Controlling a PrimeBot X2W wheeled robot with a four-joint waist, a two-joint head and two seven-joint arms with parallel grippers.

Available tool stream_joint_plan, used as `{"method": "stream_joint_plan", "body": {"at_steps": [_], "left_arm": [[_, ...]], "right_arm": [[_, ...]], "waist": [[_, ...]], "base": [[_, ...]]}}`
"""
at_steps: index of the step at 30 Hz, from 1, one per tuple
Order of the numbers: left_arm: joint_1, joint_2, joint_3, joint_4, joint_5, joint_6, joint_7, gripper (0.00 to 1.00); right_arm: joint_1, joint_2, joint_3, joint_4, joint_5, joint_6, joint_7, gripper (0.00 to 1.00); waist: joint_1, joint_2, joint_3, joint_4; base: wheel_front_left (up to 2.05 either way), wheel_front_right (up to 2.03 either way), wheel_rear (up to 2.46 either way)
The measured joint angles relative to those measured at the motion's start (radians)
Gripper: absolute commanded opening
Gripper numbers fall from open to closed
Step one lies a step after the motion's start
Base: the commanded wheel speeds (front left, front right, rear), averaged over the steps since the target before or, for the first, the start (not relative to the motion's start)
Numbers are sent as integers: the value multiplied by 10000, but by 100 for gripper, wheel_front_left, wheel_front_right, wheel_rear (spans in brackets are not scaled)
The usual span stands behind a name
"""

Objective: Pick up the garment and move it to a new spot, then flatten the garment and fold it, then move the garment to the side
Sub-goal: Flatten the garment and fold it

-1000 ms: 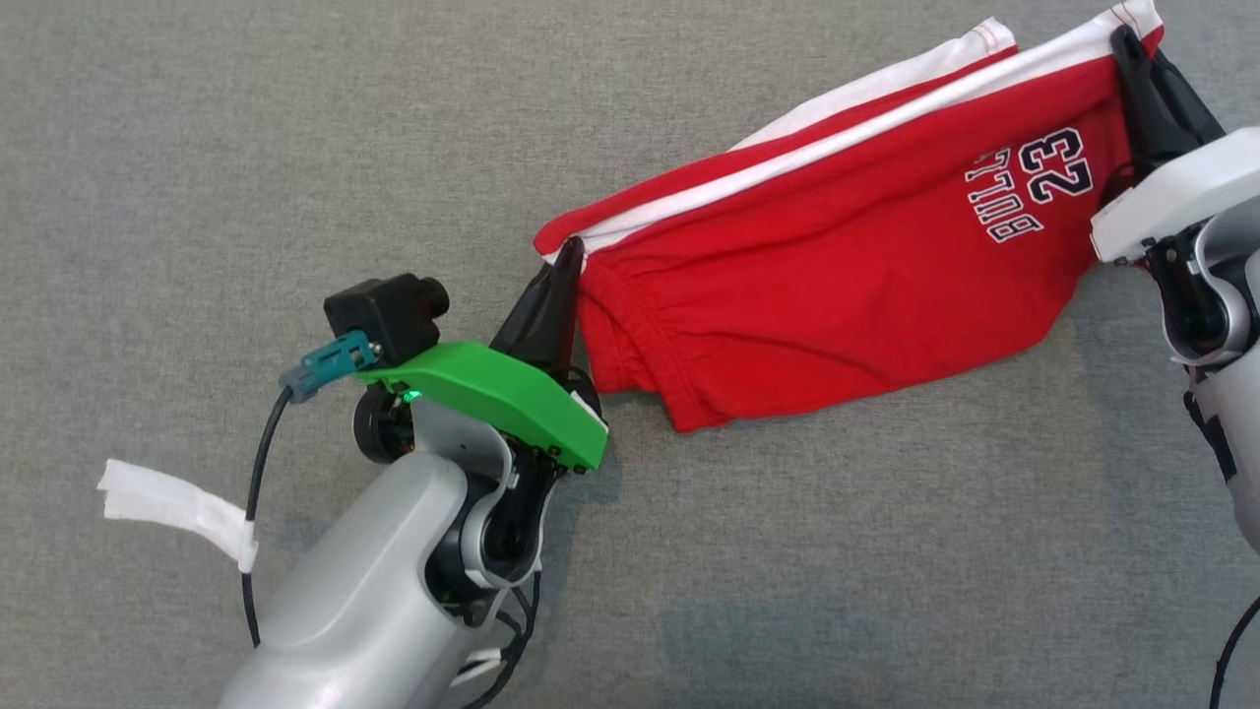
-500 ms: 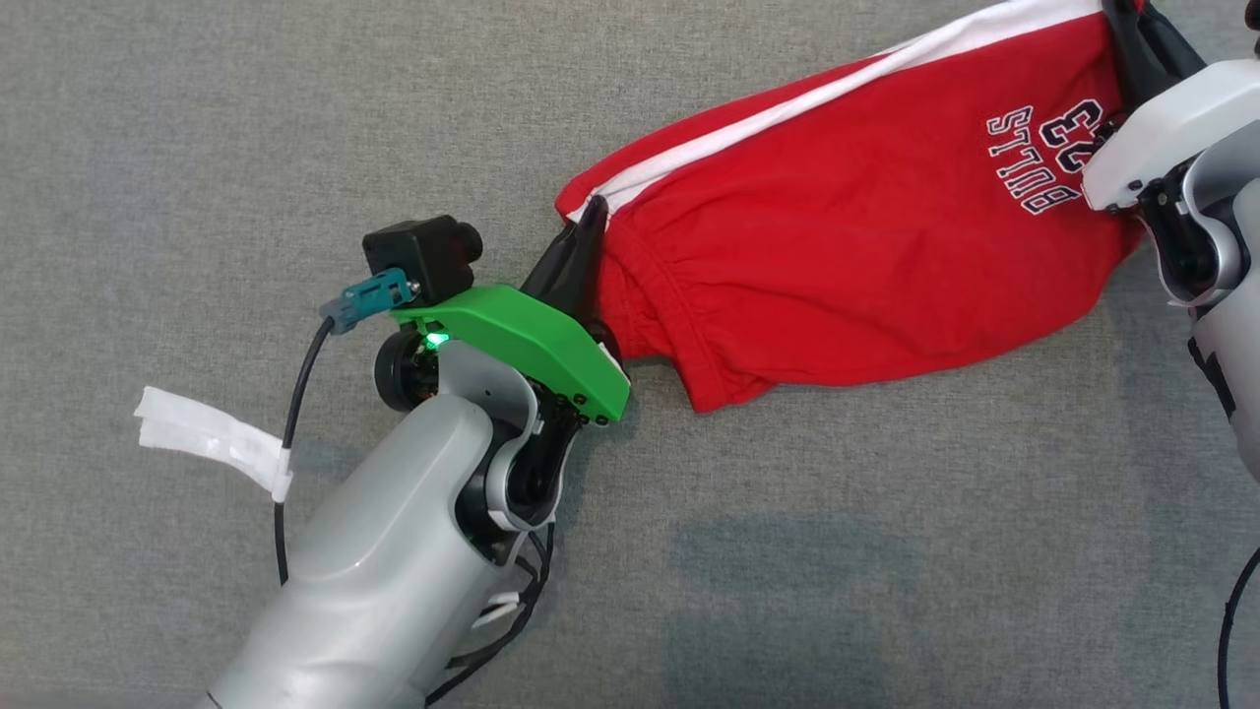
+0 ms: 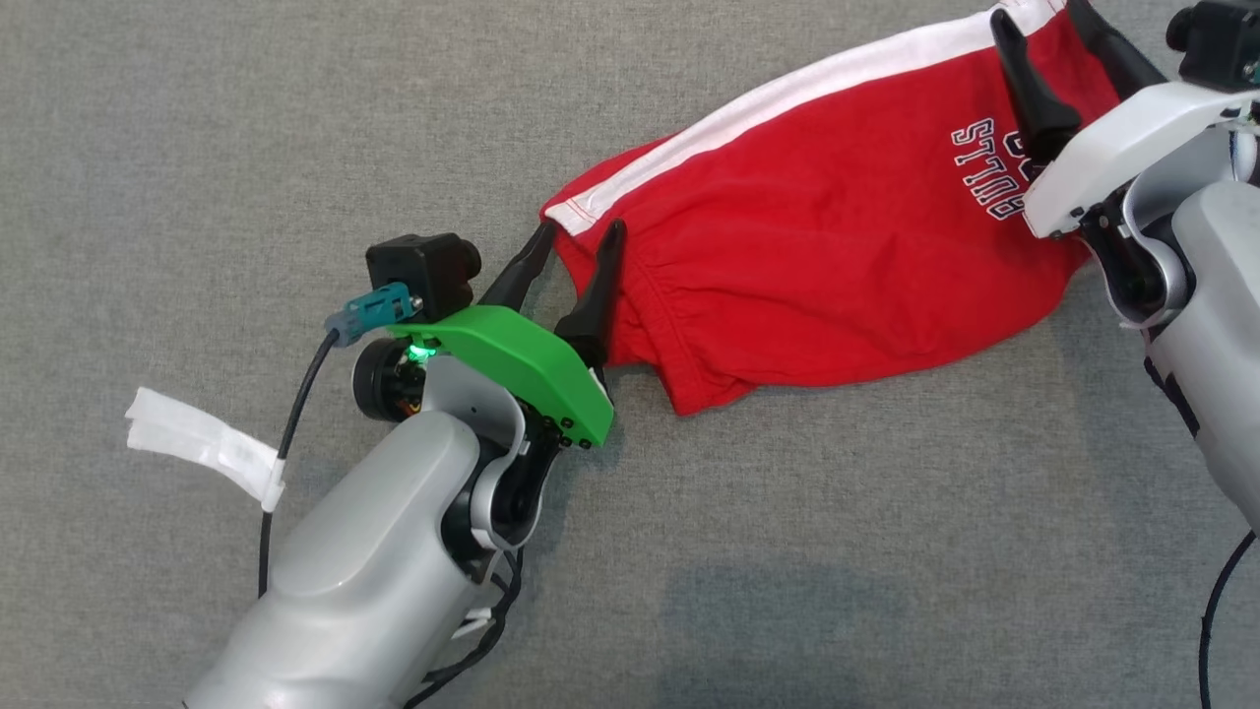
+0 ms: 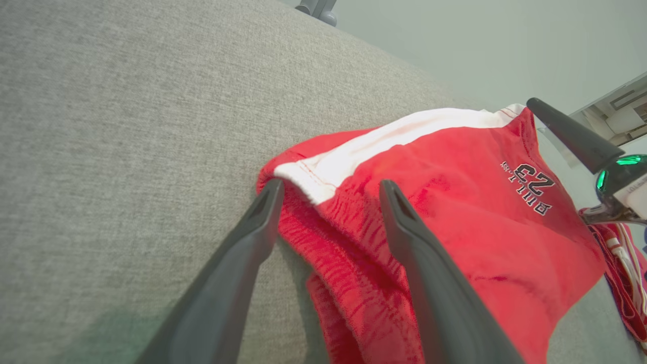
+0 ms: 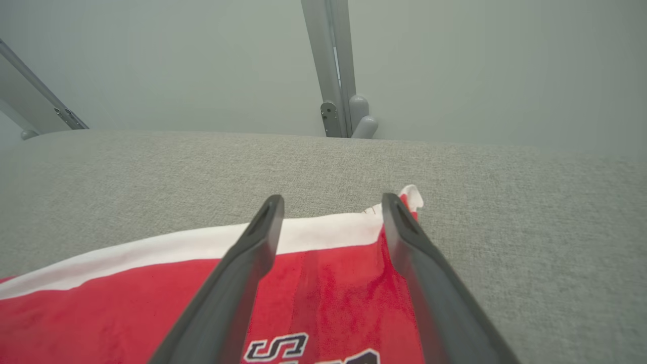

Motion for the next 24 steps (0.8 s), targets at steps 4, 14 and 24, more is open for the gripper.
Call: {"method": "stream_joint_plan", "body": {"at_steps": [4, 14, 24], "left_arm": [[340, 313, -50, -420, 42, 8, -46, 100], [1391, 1542, -719, -2215, 1918, 1106, -1150, 100], [2051, 1480, -951, -3039, 3104, 1850, -1603, 100]], "right_arm": [[379, -228, 295, -397, 330, 0, -15, 100], [799, -1183, 683, -403, -481, 0, 744, 100], [795, -1340, 328, 330, -606, 0, 2504, 100]], "waist": [[0, 0, -349, -112], [0, 0, -1331, -236], [0, 0, -1066, 284]], "base": [[0, 0, 0], [0, 0, 0], [0, 0, 0]]}}
